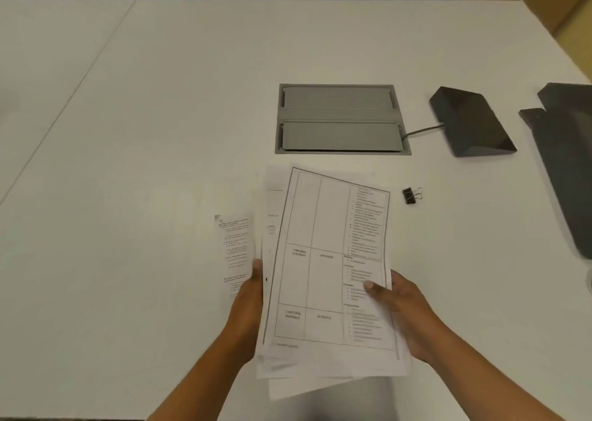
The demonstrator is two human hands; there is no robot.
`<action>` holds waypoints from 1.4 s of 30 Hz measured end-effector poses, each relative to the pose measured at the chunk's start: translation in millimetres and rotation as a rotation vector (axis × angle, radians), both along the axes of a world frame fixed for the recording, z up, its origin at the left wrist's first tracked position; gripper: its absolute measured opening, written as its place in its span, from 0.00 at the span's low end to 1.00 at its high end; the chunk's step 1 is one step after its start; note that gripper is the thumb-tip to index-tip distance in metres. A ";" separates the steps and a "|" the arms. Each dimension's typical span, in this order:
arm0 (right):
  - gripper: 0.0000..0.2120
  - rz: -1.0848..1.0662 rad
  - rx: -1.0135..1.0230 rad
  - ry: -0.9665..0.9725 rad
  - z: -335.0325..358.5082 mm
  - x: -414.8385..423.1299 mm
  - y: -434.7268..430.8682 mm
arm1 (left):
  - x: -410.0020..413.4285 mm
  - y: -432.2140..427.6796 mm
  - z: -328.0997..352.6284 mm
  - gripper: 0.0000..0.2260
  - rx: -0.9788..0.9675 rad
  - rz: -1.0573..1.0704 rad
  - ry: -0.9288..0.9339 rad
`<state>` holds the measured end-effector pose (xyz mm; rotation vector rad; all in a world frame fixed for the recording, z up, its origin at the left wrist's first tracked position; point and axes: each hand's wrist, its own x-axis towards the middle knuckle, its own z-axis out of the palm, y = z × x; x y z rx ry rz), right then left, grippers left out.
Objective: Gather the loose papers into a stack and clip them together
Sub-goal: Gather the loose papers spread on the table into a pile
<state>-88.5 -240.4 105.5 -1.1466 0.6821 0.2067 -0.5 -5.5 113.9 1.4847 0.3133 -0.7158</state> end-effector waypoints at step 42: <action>0.17 -0.005 -0.131 0.396 -82.6 -31.5 -15.6 | -2.1 38.2 -86.5 0.28 1.006 -0.208 -0.207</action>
